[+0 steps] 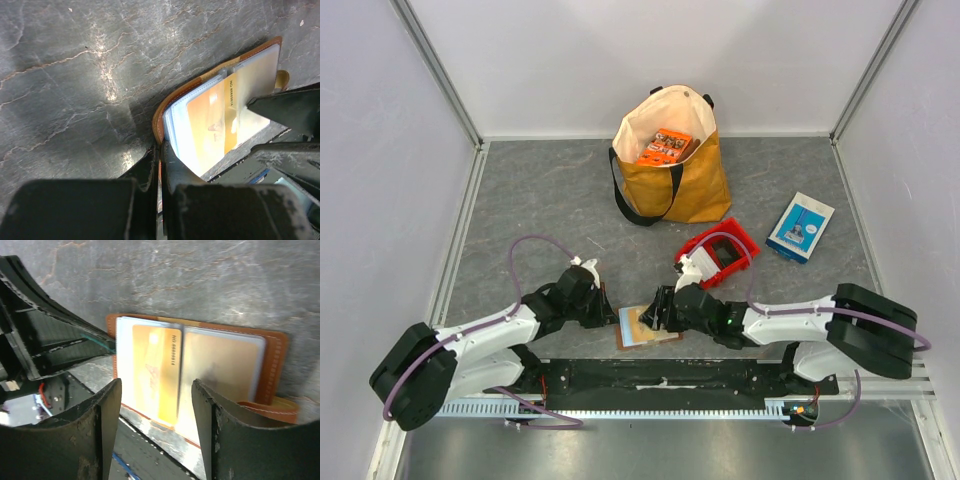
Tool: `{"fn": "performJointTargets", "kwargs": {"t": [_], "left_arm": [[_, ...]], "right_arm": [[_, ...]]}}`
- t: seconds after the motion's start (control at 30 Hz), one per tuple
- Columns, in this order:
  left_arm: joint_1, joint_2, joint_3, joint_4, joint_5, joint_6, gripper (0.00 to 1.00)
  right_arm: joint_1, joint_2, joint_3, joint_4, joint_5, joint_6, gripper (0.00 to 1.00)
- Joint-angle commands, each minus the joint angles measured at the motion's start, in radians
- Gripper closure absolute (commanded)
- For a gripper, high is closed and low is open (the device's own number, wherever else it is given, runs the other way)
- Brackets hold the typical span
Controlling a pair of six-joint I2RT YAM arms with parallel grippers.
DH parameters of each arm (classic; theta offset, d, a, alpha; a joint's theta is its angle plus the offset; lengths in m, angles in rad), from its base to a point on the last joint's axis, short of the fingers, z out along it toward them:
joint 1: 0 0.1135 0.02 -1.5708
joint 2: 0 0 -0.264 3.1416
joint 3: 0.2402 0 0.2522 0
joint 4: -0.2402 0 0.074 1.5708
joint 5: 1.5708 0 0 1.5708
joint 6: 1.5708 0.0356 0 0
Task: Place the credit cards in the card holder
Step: Insert the credit card into the card holder.
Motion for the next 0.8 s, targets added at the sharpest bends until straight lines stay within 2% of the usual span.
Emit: {"fn": "performJointTargets", "kwargs": {"t": [0.0, 0.17, 0.4, 0.63, 0.7, 0.77], "left_arm": [[0.002, -0.016, -0.005, 0.005, -0.036, -0.016, 0.98], [0.002, -0.011, 0.011, 0.011, -0.026, -0.006, 0.98], [0.002, -0.008, 0.013, 0.022, -0.015, -0.006, 0.98], [0.001, -0.02, 0.01, 0.03, -0.007, -0.014, 0.98], [0.002, -0.02, 0.01, 0.028, -0.007, -0.014, 0.98], [0.002, -0.022, 0.008, 0.03, -0.004, -0.014, 0.98]], "right_arm": [[-0.001, -0.057, 0.023, -0.22, 0.086, -0.09, 0.35], [0.004, 0.004, 0.05, -0.166, 0.004, -0.099, 0.35], [0.046, 0.09, 0.102, -0.095, -0.045, -0.108, 0.48], [0.083, 0.132, 0.176, -0.097, -0.027, -0.14, 0.65], [0.086, 0.13, 0.19, -0.112, -0.007, -0.148, 0.77], [0.086, 0.132, 0.199, -0.118, 0.001, -0.165, 0.8]]}}
